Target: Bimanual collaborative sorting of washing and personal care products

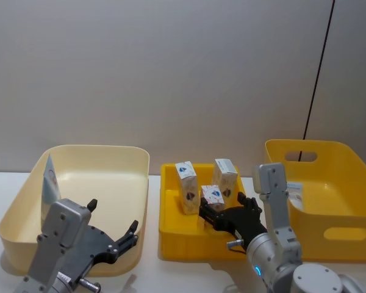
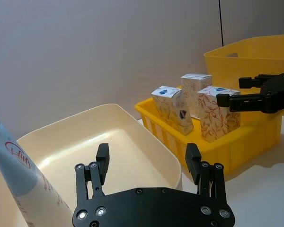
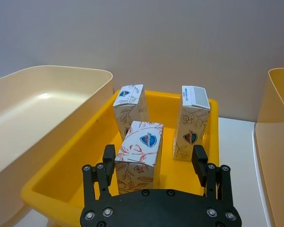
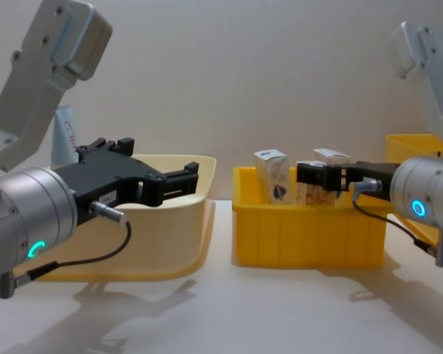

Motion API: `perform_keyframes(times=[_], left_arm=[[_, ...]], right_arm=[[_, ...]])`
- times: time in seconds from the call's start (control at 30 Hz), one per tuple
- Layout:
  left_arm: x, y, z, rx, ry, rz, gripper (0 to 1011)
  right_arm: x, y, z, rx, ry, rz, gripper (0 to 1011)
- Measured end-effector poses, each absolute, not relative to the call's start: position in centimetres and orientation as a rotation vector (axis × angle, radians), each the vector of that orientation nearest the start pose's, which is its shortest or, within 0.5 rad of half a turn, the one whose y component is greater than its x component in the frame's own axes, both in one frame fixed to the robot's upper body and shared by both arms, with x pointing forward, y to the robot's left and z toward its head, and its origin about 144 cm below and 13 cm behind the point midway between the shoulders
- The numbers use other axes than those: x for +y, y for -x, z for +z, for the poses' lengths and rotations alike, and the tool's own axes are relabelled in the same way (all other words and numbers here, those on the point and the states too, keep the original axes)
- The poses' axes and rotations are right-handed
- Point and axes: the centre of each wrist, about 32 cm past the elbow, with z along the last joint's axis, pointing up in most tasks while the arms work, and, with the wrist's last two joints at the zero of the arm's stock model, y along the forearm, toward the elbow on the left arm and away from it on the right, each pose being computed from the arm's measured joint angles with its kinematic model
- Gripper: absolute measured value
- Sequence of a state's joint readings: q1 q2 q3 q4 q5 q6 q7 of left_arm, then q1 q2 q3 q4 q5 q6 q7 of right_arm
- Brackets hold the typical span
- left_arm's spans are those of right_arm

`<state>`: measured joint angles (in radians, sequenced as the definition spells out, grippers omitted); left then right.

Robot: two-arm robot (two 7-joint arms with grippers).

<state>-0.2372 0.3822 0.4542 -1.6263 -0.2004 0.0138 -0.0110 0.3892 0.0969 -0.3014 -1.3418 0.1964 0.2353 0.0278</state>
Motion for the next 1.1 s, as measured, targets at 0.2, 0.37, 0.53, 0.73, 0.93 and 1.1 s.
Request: perform_keyframes(times=[0.2, 0.37, 0.53, 0.73, 0.93, 1.1], left_arm=[[19.84, -49.20, 120.44, -0.268, -0.061, 1.124, 1002], [19.84, -49.20, 120.44, -0.268, -0.061, 1.124, 1002], [19.84, -49.20, 120.44, -0.268, -0.061, 1.124, 1002], [19.84, -49.20, 120.44, -0.268, -0.061, 1.124, 1002], [19.84, -49.20, 120.45, -0.268, -0.061, 1.124, 1002], [19.84, -49.20, 120.44, -0.268, -0.061, 1.124, 1002]], right_arm=[[-16.83, -55.62, 120.37, 0.076, 0.104, -1.273, 1001], [-16.79, -55.66, 120.36, 0.077, 0.105, -1.274, 950], [-16.76, -55.67, 120.35, 0.077, 0.106, -1.275, 849], [-16.74, -55.68, 120.35, 0.077, 0.106, -1.275, 660], [-16.72, -55.70, 120.36, 0.078, 0.107, -1.276, 472], [-16.71, -55.70, 120.35, 0.079, 0.107, -1.276, 460]])
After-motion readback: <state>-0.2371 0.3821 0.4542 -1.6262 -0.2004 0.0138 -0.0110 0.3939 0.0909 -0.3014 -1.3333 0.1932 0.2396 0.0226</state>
